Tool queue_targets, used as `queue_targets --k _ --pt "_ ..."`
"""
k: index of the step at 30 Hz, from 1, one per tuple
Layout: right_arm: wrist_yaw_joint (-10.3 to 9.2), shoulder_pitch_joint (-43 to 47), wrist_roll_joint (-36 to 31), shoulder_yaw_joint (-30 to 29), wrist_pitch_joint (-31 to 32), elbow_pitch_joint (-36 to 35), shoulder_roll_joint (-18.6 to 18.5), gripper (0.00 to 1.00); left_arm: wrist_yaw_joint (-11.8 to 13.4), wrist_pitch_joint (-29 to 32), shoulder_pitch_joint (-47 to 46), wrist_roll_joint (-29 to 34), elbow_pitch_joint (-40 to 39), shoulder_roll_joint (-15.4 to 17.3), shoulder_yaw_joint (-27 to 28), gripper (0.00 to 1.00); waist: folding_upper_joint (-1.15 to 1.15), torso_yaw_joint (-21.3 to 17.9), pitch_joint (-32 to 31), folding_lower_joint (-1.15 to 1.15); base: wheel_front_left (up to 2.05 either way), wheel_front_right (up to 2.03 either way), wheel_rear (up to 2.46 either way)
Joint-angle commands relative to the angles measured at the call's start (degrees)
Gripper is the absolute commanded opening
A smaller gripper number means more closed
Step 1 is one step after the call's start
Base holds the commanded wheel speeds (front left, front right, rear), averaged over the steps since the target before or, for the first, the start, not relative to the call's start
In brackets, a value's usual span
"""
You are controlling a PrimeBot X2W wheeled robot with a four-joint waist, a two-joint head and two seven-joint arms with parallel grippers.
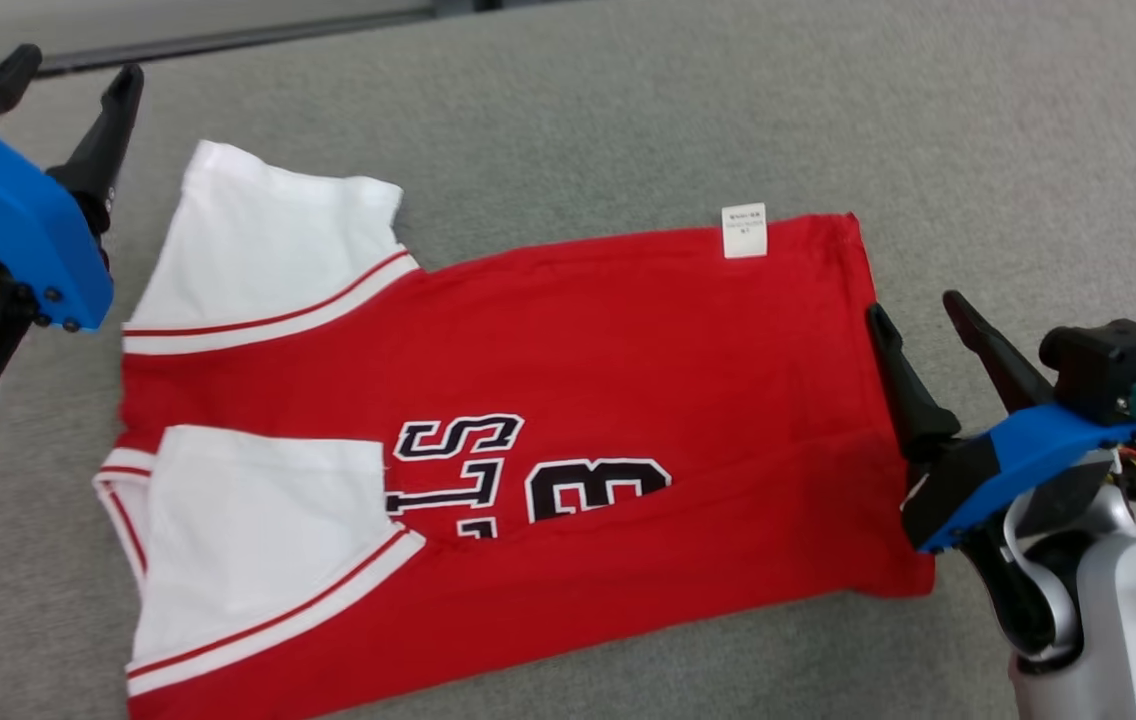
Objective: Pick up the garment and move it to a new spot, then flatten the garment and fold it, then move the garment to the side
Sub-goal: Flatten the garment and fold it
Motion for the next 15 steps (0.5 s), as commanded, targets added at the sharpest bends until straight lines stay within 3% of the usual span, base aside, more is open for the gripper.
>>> queue_targets --k 1,15 --pt "0.01 -1.8 0.5 0.8 -0.7 0.4 -0.1 1.00 -0.6 1.4 -1.9 0.3 1.9 0.6 -0.8 1.00 0.00 -0.8 1.4 -0.01 0.00 0.00 0.00" --pt "0.01 -8.1 2.2 4.4 -4.3 2.8 -0.1 1.00 -1.7 8.2 -7.3 0.2 13.3 4.1 -3.2 1.00 0.00 -6.4 9.7 -0.01 0.00 0.00 0.00"
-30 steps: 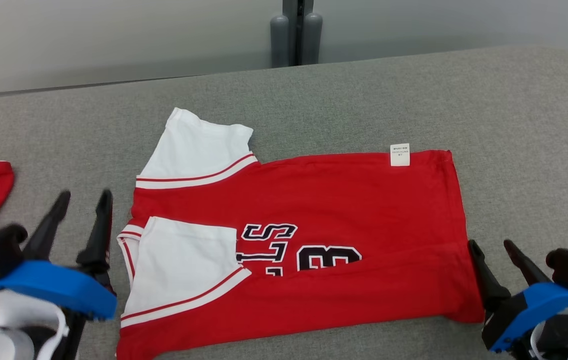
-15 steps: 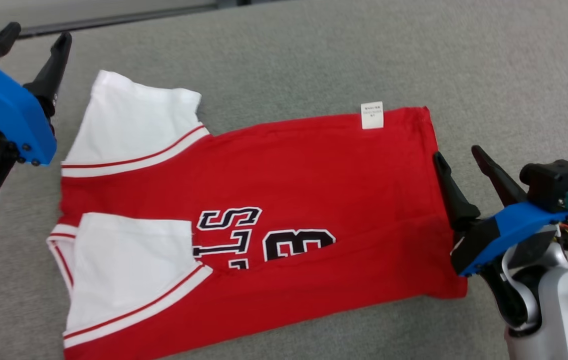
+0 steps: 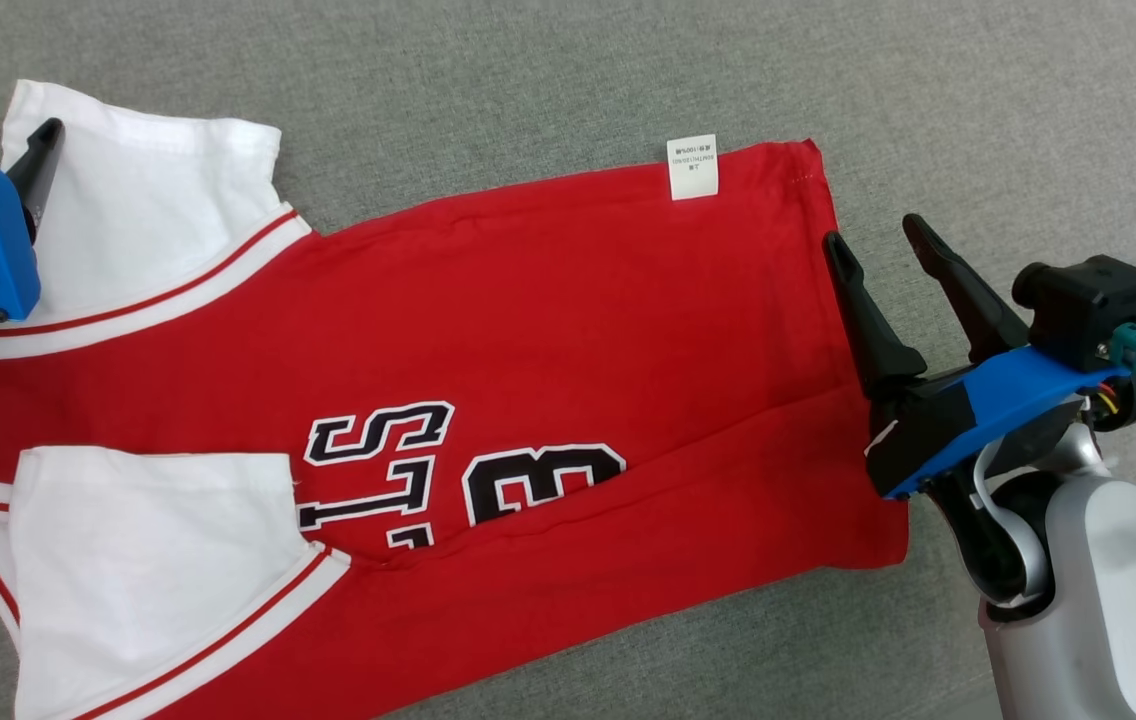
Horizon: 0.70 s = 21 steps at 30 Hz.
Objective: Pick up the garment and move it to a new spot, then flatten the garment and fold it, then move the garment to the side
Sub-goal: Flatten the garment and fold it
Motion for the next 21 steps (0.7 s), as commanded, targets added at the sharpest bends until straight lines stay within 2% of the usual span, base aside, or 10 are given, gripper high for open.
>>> queue_targets --k 1,6,12,13,14,15,16,21 --pt "0.01 -1.0 0.1 0.1 -0.6 0.2 -0.1 1.00 -0.1 0.2 -1.0 -0.1 0.1 0.4 0.1 1.00 0.00 0.0 0.2 -0.01 0.00 0.00 0.00" --pt "0.01 -2.4 0.6 0.7 -1.1 0.8 -0.1 1.00 -0.3 1.5 -1.5 -0.4 0.3 0.5 -0.7 1.00 0.00 -0.4 1.6 -0.01 0.00 0.00 0.00" --pt "0.01 -5.1 -0.7 1.6 -0.9 1.7 -0.6 1.00 -1.0 2.8 -2.3 -2.6 -0.3 -1.4 -2.3 1.00 0.00 -0.6 2.5 -0.01 0.00 0.00 0.00" --pt "0.01 -5.6 -1.1 1.7 -0.8 1.9 -0.8 1.00 -1.0 2.7 -2.5 -2.7 -0.4 -1.4 -2.6 0.88 0.00 -0.5 2.6 -0.01 0.00 0.00 0.00" --pt "0.01 -6.2 -1.2 1.8 -0.5 2.2 -0.9 1.00 -1.1 2.5 -2.7 -2.9 -0.5 -1.5 -2.9 0.51 0.00 -0.5 2.6 -0.01 0.00 0.00 0.00" --pt "0.01 -6.9 -1.4 1.9 -0.3 2.6 -1.1 1.00 -1.2 2.3 -2.8 -3.0 -0.5 -1.6 -3.1 0.33 0.00 -0.4 2.6 -0.01 0.00 0.00 0.00" --pt "0.01 -7.6 -1.4 2.0 0.0 3.0 -1.3 1.00 -1.3 1.7 -3.0 -2.8 -0.7 -1.7 -3.2 0.00 0.00 -0.3 2.6 -0.01 0.00 0.00 0.00" --pt "0.01 -11.7 -2.0 1.3 2.9 7.1 -3.6 1.00 -1.4 -1.9 -4.1 -3.3 -1.2 -1.9 -2.9 0.00 0.00 0.9 2.3 -0.01 0.00 0.00 0.00"
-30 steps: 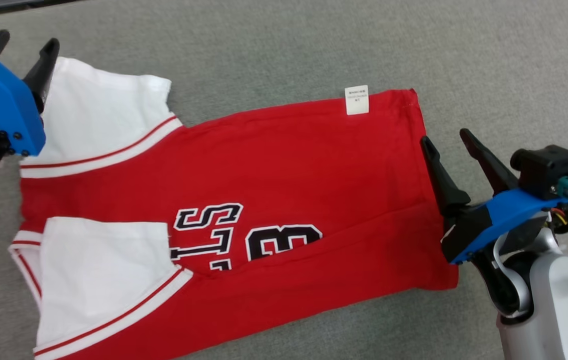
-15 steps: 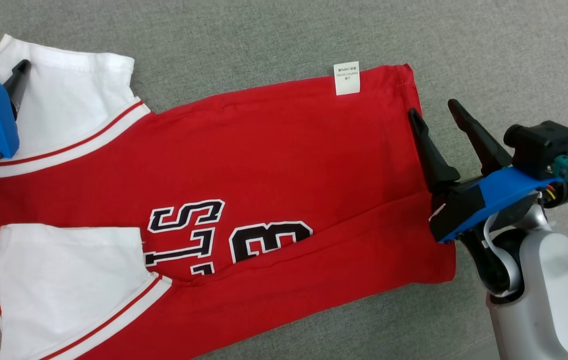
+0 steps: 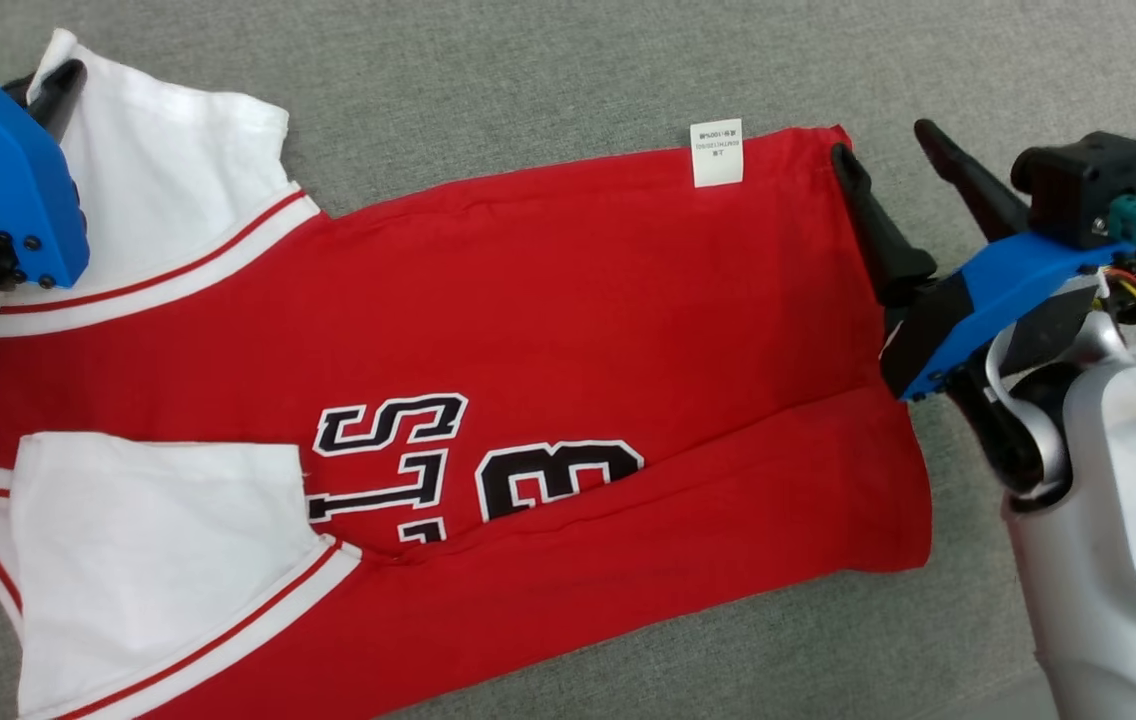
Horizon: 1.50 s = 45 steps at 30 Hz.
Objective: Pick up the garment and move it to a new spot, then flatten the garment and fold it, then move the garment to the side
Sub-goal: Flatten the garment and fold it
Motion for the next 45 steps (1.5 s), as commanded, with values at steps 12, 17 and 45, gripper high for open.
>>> queue_targets --k 12,17,45 --pt "0.01 -8.2 1.8 -1.7 7.4 13.2 -4.1 1.00 -0.7 -6.2 1.5 -2.9 -5.1 -1.0 -2.1 0.00 0.00 5.6 -0.9 -0.01 0.00 0.00 0.00" --pt "0.01 -9.9 4.5 -1.4 10.1 18.3 -4.9 0.35 -0.7 -7.7 2.3 -3.4 -6.8 -1.2 -2.9 0.00 0.00 7.2 -1.2 -0.01 0.00 0.00 0.00" --pt "0.01 11.2 4.4 -3.8 -6.5 7.2 -7.4 0.00 3.5 -27.5 32.6 -7.9 -22.8 -0.1 -0.5 0.00 0.00 11.3 -14.4 -0.01 0.00 0.00 0.00"
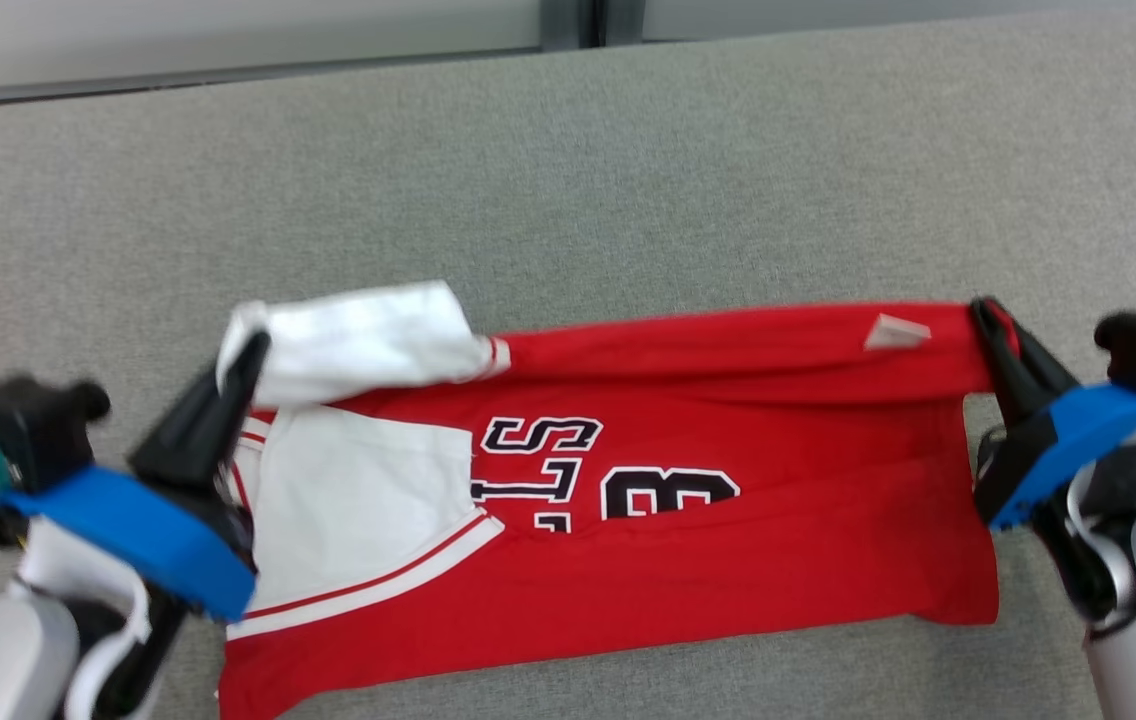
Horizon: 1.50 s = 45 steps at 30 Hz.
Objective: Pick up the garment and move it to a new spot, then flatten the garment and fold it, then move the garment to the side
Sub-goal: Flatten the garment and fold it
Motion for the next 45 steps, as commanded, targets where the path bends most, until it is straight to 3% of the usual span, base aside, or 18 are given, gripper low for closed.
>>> queue_targets --k 1,11,12,13,14,15,25,33,37,45 --pt "0.01 1.2 -0.4 -0.4 -0.3 -0.3 0.3 0.00 0.3 -0.6 1.1 -0.2 -0.2 -0.4 0.2 0.00 0.00 0.0 -0.4 0.01 0.00 0.00 0.00" --pt "0.01 12.0 -1.7 -4.2 -1.8 -4.1 5.1 0.00 -0.5 -9.0 12.1 -2.2 4.0 -5.2 -1.8 0.00 0.00 1.0 -3.6 0.01 0.00 0.00 0.00" --pt "0.01 12.6 -1.9 -4.5 -2.1 -4.1 5.4 0.20 -0.6 -10.1 12.5 -2.5 4.7 -5.7 -1.6 0.00 0.00 0.9 -3.8 0.01 0.00 0.00 0.00" --pt "0.01 13.1 -1.9 -4.9 -2.6 -4.1 5.8 0.43 -0.6 -11.0 13.0 -2.7 5.5 -6.2 -1.3 0.27 0.00 0.9 -4.0 0.01 0.00 0.00 0.00" --pt "0.01 13.4 -2.0 -5.2 -3.3 -4.2 6.2 1.00 -0.8 -12.0 13.5 -3.0 6.5 -6.5 -1.1 0.59 0.00 0.8 -4.1 0.01 0.00 0.00 0.00" --pt "0.01 13.7 -2.2 -5.4 -3.9 -4.3 6.6 1.00 -0.8 -13.2 14.0 -3.1 7.3 -6.8 -0.7 1.00 0.00 0.6 -4.3 0.01 0.00 0.00 0.00" --pt "0.01 18.8 -1.5 -9.0 -6.8 -5.6 8.7 1.00 0.5 -22.3 18.9 -4.5 8.9 -10.5 5.6 1.00 0.00 0.2 -5.9 0.01 0.00 0.00 0.00" --pt "0.01 17.7 -3.6 -9.9 -6.1 -5.8 9.3 1.00 5.7 -23.2 16.8 2.5 7.5 -12.6 6.6 1.00 0.00 0.9 -7.0 0.01 0.00 0.00 0.00" --pt "0.01 15.8 -5.0 -9.0 -4.8 -3.0 9.4 1.00 8.1 -23.3 15.8 4.1 7.3 -14.3 6.5 1.00 0.00 1.7 -7.1 0.01 0.00 0.00 0.00" --pt "0.01 13.3 -6.9 -9.7 -0.2 6.3 8.5 1.00 9.7 -23.1 15.8 5.7 7.4 -15.2 5.7 1.00 0.00 4.2 -6.9 0.01 0.00 0.00 0.00"
